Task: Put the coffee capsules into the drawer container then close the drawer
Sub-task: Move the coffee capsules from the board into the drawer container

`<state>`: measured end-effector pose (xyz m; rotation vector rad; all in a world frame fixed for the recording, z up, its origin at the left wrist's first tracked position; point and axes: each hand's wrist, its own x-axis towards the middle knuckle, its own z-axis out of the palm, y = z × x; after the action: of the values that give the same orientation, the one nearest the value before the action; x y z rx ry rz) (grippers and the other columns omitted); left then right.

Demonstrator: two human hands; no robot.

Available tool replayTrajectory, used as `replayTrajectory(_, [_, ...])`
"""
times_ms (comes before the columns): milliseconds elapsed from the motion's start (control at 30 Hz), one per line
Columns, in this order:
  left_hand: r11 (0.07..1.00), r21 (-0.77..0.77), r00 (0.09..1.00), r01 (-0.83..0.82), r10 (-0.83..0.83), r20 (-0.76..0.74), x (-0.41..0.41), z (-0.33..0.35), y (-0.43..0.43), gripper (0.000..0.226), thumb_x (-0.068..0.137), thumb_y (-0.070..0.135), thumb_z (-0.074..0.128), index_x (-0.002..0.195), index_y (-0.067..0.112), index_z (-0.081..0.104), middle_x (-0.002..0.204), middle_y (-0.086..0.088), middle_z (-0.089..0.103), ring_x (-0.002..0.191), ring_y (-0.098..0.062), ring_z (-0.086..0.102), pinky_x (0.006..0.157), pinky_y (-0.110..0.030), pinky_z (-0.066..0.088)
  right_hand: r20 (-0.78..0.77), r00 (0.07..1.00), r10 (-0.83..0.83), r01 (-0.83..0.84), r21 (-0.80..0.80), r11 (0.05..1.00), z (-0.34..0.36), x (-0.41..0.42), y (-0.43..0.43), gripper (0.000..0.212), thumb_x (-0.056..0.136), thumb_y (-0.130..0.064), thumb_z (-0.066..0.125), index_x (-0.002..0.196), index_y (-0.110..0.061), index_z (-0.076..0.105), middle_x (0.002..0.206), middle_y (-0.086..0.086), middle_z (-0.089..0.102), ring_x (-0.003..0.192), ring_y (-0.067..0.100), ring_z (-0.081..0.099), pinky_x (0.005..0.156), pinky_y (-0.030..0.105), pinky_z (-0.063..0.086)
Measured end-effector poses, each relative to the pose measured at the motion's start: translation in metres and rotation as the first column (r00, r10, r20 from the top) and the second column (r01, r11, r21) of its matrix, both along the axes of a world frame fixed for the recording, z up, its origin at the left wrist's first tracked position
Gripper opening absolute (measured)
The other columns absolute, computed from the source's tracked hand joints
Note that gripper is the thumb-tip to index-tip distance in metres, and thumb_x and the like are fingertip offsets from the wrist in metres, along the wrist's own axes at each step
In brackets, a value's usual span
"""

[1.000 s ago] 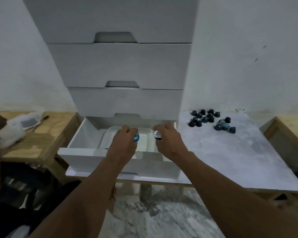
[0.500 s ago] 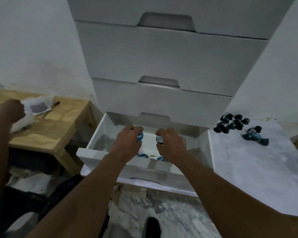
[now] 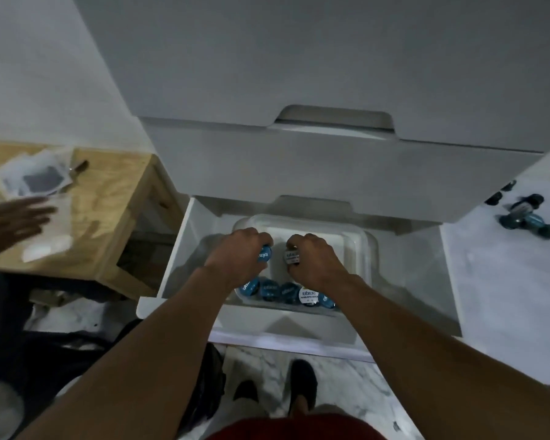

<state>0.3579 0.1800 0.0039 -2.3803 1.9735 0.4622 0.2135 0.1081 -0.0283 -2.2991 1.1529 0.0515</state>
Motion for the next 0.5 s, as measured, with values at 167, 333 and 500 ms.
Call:
replayTrajectory(167, [0.988, 0.075, 0.987, 0.138, -0.144, 0.074, 0.015, -0.019, -0.005, 0.042, 0.089, 0.034, 0.059, 0.129, 0.027, 0.049, 0.123, -0.002, 0.058, 0.109, -0.023, 0.055, 0.095, -0.04, 0.04, -0.051, 0.998, -0.041, 0.043, 0.046, 0.998, -0.009, 0.01, 0.006, 0.043, 0.081, -0.012, 0.066, 0.123, -0.01, 0.055, 0.115, 0.016, 0.056, 0.107, 0.032, 0.054, 0.088, 0.034, 0.043])
replayTrajectory(333, [0.967, 0.112, 0.965, 0.227, -0.239, 0.109, 0.024, -0.028, -0.01, 0.042, 0.085, 0.03, 0.065, 0.124, 0.024, 0.052, 0.119, -0.004, 0.059, 0.11, -0.024, 0.053, 0.095, -0.042, 0.037, -0.064, 0.995, -0.077, 0.08, 0.043, 0.996, -0.01, 0.015, 0.009, 0.043, 0.081, -0.013, 0.066, 0.123, -0.011, 0.057, 0.113, 0.016, 0.057, 0.106, 0.031, 0.054, 0.087, 0.031, 0.043])
replayTrajectory(500, [0.945, 0.152, 0.949, 0.288, -0.304, 0.087, 0.026, -0.032, -0.013, 0.033, 0.084, 0.024, 0.065, 0.115, 0.02, 0.055, 0.11, -0.006, 0.061, 0.105, -0.025, 0.055, 0.094, -0.043, 0.037, -0.04, 0.995, -0.097, 0.099, 0.048, 0.994, -0.012, 0.014, 0.012, 0.032, 0.084, -0.013, 0.061, 0.115, -0.011, 0.062, 0.108, 0.016, 0.061, 0.104, 0.032, 0.056, 0.085, 0.03, 0.043])
